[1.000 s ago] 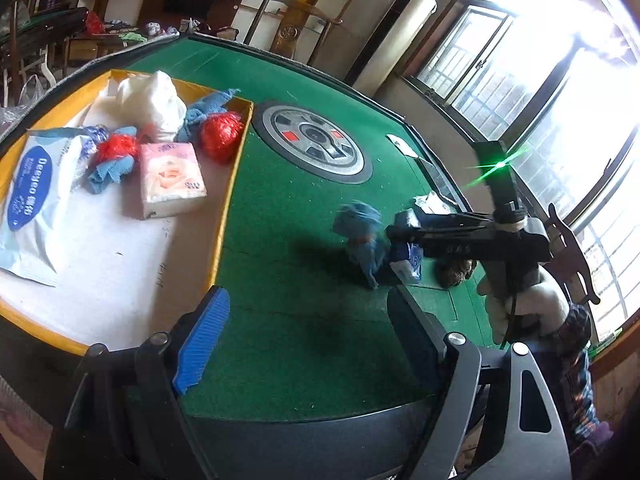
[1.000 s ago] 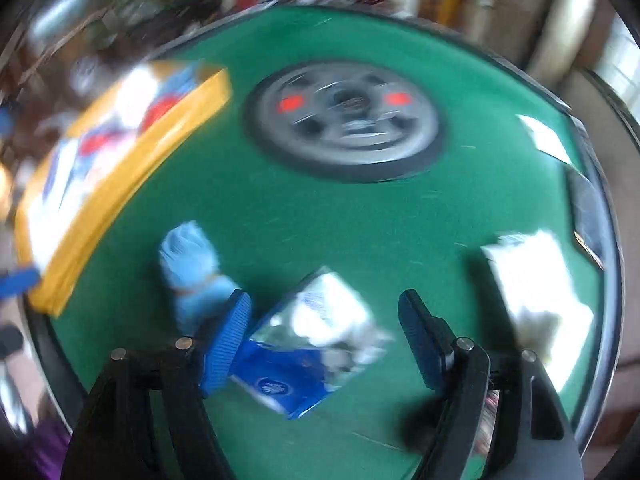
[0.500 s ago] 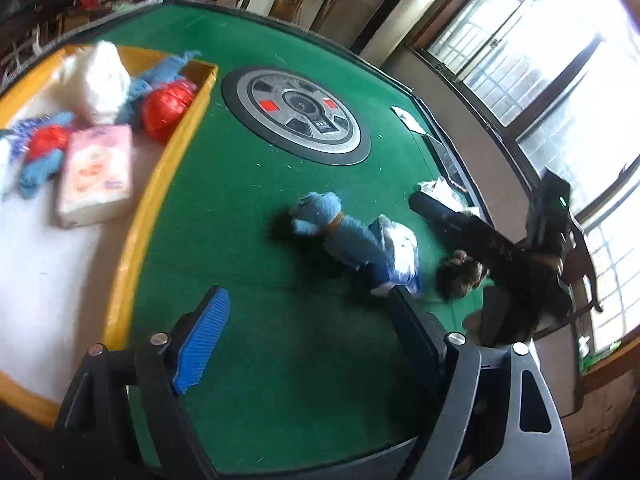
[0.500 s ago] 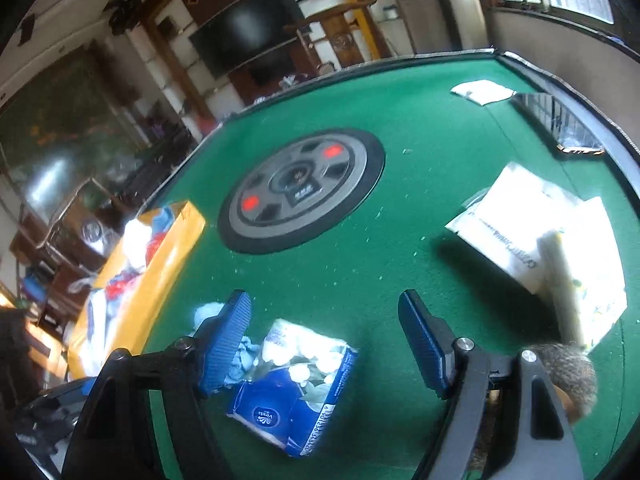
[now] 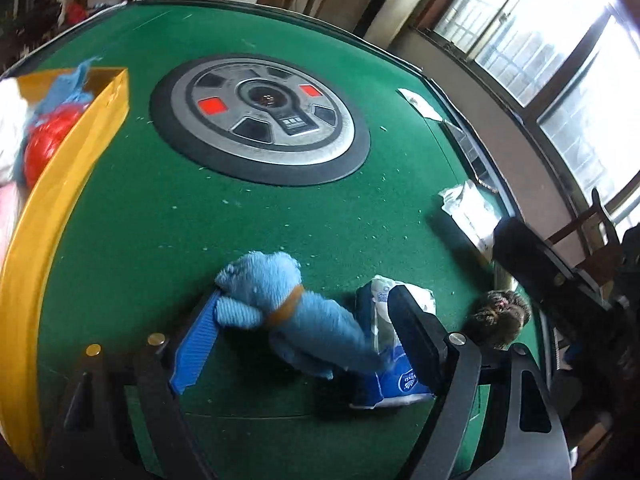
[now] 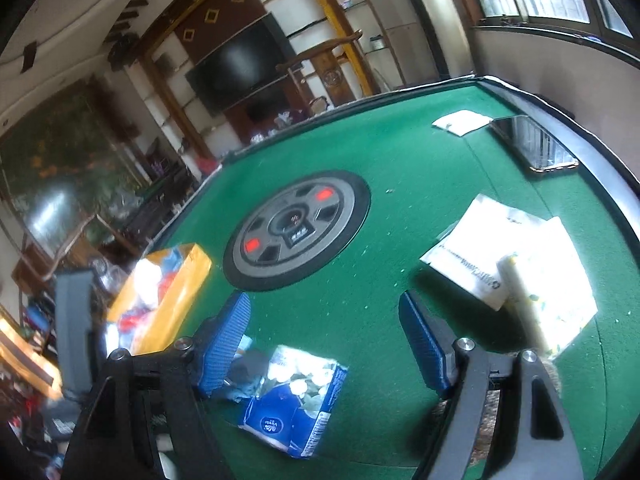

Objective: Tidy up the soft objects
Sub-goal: 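Carry the blue towel and blue tissue pack into the tray and open both tools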

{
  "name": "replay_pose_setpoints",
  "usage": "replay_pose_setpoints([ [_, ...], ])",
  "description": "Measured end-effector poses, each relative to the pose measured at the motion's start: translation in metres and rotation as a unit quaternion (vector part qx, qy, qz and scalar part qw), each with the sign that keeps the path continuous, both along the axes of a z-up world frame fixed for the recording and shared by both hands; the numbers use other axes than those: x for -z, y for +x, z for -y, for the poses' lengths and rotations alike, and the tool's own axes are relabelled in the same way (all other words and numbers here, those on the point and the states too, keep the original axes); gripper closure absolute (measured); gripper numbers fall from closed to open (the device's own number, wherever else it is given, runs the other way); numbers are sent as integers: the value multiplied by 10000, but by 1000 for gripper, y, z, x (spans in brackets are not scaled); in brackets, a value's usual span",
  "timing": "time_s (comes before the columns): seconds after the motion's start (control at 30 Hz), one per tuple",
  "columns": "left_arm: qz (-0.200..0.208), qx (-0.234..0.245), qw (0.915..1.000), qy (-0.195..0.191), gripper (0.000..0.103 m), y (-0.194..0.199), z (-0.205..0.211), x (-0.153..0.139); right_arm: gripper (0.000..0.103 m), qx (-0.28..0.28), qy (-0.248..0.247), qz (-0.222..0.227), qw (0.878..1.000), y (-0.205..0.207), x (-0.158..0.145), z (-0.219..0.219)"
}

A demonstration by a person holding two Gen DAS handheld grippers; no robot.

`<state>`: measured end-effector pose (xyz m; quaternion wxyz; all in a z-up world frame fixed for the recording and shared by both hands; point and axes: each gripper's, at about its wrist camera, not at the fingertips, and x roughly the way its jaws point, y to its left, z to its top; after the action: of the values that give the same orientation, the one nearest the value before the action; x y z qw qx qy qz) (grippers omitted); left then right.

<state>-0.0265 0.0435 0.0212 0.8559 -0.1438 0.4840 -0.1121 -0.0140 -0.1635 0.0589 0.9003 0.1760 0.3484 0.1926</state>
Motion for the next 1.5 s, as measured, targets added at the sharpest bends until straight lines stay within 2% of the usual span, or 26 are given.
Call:
replay_pose_setpoints([
  [0.1,114,267,9987,413,22,-1,13,0,30,98,123,-33,9999,2,1,7],
  [0.17,164,484,9973,527,38,-1,19,0,30,95,160,-90,9998,5,3,9],
  [0.23,168,695,9967,373,65,-1,19,-2,30,99,160,-137,9997,6,5,8],
  [0.43,434,741,9963,-38,69,-11,0,-24,30,26,-39,-178,9998,8,9,1],
  [0.67,952,531,9927,-522,69,-56,-50,-61,30,-269,-463,-385,9978,13,21,-17],
  [0.77,1141,316,9916,-522,69,-80,-78,-72,30,-466,-808,-410,9948,11,25,-32],
  [0.97,1169,-421,9921,-162,69,-112,-146,-71,29,-643,-1303,-413,9885,3,31,-52],
  [1.1,930,-930,9910,248,69,-125,-184,-56,29,-827,-1599,-431,9827,-10,33,-67],
  [1.2,693,-1133,9901,446,67,-127,-199,-41,29,-908,-1951,-495,9753,-20,36,-82],
  [1.3,574,-1252,9872,804,59,-121,-203,-31,29,-831,-2358,-479,9670,-21,36,-90],
  [1.4,633,-1358,9856,787,43,-119,-208,-33,29,-871,-2512,-641,9619,-19,38,-96],
  [1.5,752,-1479,9829,794,40,-122,-216,-37,30,-971,-2615,-781,9571,-17,41,-100],
])
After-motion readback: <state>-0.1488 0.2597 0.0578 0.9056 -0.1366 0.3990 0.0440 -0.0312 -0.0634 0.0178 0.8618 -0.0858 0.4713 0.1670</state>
